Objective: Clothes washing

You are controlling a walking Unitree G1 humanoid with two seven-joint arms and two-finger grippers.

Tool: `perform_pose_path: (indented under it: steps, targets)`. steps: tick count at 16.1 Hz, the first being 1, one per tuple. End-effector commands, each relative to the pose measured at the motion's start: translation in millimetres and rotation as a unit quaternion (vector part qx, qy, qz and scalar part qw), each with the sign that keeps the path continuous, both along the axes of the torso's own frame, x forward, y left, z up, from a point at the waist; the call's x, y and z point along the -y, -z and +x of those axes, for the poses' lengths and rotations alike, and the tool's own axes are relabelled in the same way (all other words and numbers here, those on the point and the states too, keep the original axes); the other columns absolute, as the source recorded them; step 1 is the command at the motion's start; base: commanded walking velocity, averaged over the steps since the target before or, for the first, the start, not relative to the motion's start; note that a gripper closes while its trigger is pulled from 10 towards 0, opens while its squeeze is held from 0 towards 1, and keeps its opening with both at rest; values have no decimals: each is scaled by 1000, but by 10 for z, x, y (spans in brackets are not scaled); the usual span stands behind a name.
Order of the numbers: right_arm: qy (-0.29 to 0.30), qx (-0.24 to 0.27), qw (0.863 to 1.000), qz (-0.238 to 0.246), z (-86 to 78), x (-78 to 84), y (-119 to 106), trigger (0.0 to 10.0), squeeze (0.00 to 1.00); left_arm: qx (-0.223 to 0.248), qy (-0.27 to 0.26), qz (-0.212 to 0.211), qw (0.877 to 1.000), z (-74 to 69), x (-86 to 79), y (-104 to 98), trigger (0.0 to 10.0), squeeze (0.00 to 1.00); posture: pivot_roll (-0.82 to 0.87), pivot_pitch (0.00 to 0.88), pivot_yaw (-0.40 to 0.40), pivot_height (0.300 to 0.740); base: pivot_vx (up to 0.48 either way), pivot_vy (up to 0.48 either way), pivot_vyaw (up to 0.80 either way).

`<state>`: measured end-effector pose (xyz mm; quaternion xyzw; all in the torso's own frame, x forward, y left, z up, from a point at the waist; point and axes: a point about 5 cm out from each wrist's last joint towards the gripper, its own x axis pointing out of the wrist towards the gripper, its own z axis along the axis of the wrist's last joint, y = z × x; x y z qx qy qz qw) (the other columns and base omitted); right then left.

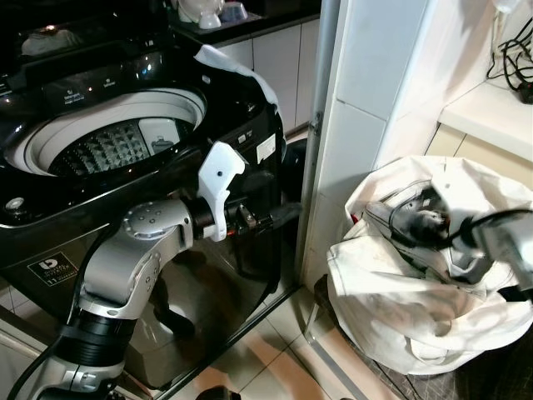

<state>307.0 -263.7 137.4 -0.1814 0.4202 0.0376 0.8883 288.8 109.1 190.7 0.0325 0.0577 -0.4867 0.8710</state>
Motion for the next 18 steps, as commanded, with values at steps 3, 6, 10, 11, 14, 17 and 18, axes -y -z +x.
perform_pose_path:
  steps: [3, 6, 10, 11, 14, 17, 18]
  targets:
    - [20, -20, 1000, 1, 5, 100, 186, 431, 0, 12, 2, 15, 1000, -2, -2, -60, 10000, 0, -56, 0, 51, 740, 0, 0, 0]
    - [6, -14, 1000, 23, 61, 93, 153, 0, 0, 4, -22, 16, 1000, 7, -44, -57, 10000, 0, -48, 0, 44, 740, 0, 0, 0]
    - [4, -6, 999, 33, 103, 98, 131, 0, 0, 8, -23, 17, 1000, 29, -43, -69, 10000, 0, -51, 0, 45, 740, 0, 0, 0]
    - [4, -1, 999, 39, 111, 107, 97, 0, 0, 7, -22, 19, 1000, 29, -51, -71, 10000, 0, -55, 0, 49, 740, 0, 0, 0]
    - [7, 3, 998, 54, 99, 142, 79, 0, 0, 1, -24, 15, 1000, 35, -43, -75, 10000, 0, -59, 0, 54, 740, 0, 0, 0]
    - [9, 28, 996, 90, 42, 183, -72, 0, 0, 6, -56, 18, 998, 88, -79, -84, 10000, 0, -58, 0, 52, 740, 0, 0, 0]
    - [10, 33, 995, 92, 30, 198, -108, 0, 0, 8, -60, 16, 998, 95, -85, -89, 10000, 0, -58, 0, 52, 740, 0, 0, 0]
